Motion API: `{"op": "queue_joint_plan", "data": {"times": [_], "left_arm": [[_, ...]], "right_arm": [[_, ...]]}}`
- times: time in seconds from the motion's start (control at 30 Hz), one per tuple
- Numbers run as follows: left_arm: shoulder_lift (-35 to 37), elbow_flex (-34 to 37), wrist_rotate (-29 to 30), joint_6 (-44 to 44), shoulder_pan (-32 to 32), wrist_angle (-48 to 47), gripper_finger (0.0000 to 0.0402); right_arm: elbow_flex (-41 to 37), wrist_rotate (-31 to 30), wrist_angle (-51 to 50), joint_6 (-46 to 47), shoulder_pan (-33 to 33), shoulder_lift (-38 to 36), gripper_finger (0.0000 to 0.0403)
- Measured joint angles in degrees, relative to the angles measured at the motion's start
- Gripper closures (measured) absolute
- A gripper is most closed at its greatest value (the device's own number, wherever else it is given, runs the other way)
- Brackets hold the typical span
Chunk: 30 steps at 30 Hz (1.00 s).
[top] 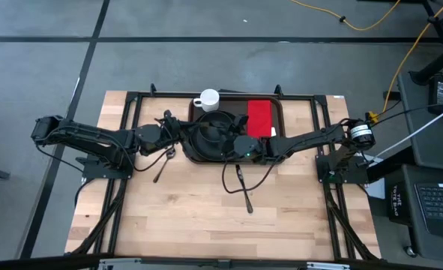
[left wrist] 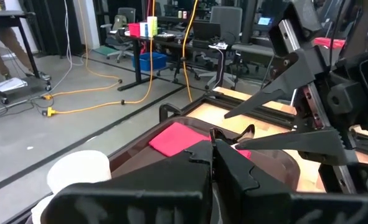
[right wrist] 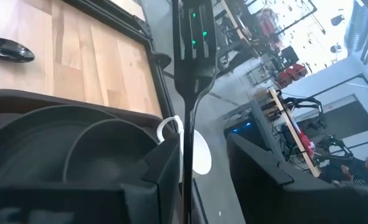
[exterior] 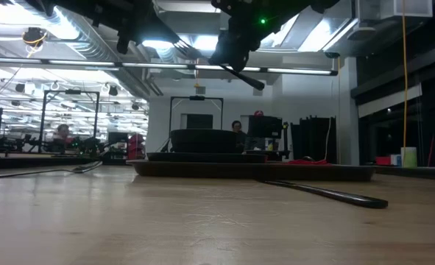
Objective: Set up tray
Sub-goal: Put the black fork on the red table napkin
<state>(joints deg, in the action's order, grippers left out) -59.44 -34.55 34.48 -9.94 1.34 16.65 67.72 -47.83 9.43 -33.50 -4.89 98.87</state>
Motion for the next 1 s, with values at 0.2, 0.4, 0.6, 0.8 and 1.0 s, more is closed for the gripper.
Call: {"op": "queue_joint_plan", "data": {"times": [0.2, 0.4, 0.6, 0.8, 1.0], "left_arm": [[0.0, 0.0, -0.2, -2.1, 0.0, 1.5, 0.04], [0.0, 0.0, -1.0, -3.0, 0.0, 1.5, 0.04], [0.0, 0.0, -0.9, -3.8, 0.0, 1.6, 0.04], [0.0, 0.0, -1.0, -3.9, 0.0, 1.6, 0.04], [0.0, 0.0, -2.6, -4.5, 0.0, 1.6, 0.04]], "right_arm": [[0.0, -0.1, 0.0, -0.4, 0.0, 0.0, 0.0266], [0.0, -0.1, 0.2, -2.6, 0.0, 0.0, 0.0278], [0.0, -0.1, 0.3, -2.8, 0.0, 0.0, 0.0315], [0.0, -0.1, 0.3, -2.8, 0.0, 0.0, 0.0341], [0.0, -0.1, 0.3, -2.8, 0.0, 0.0, 0.0354]]}}
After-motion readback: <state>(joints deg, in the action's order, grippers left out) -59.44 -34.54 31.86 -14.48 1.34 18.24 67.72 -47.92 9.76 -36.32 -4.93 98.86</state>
